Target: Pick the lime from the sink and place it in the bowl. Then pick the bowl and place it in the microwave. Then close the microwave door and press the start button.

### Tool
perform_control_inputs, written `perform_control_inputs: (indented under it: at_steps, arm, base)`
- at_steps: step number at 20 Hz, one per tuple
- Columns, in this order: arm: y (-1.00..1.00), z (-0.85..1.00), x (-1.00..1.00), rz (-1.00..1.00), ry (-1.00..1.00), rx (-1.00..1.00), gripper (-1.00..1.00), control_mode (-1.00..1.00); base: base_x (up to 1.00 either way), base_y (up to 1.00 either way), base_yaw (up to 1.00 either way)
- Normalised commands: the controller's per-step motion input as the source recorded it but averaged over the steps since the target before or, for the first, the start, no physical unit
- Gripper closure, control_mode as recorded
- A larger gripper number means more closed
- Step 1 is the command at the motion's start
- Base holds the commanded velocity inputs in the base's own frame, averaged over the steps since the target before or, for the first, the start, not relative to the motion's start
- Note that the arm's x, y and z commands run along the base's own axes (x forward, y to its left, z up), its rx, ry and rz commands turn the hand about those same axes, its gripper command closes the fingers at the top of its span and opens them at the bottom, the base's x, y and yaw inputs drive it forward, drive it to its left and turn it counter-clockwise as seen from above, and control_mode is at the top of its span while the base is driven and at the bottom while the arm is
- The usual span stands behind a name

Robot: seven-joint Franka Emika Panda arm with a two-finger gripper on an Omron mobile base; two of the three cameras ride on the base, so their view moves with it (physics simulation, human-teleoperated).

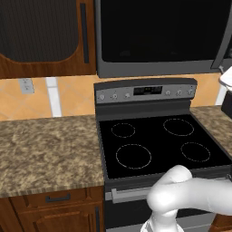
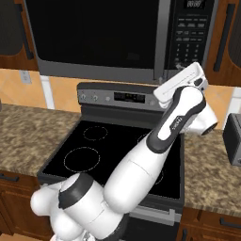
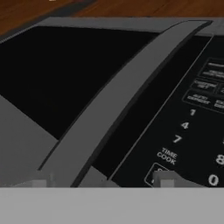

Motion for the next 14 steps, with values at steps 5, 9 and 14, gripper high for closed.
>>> perform_control_inputs:
  at_steps: [5, 9, 14]
  arm:
    - [-0.07, 0.0, 0.52, 0.14, 0.05, 0.02, -1.0, -1.0]
    - [0.0, -0.01, 0.27, 0.14, 0.03, 0.0, -1.0, -1.0]
    - [0.04, 0.0, -0.78, 0.07, -0.05, 0.0, -1.0, -1.0]
  base:
    - [0.0, 0.0, 0.0]
    - [0.0, 0.0, 0.0]
    - [0.0, 0.0, 0.0]
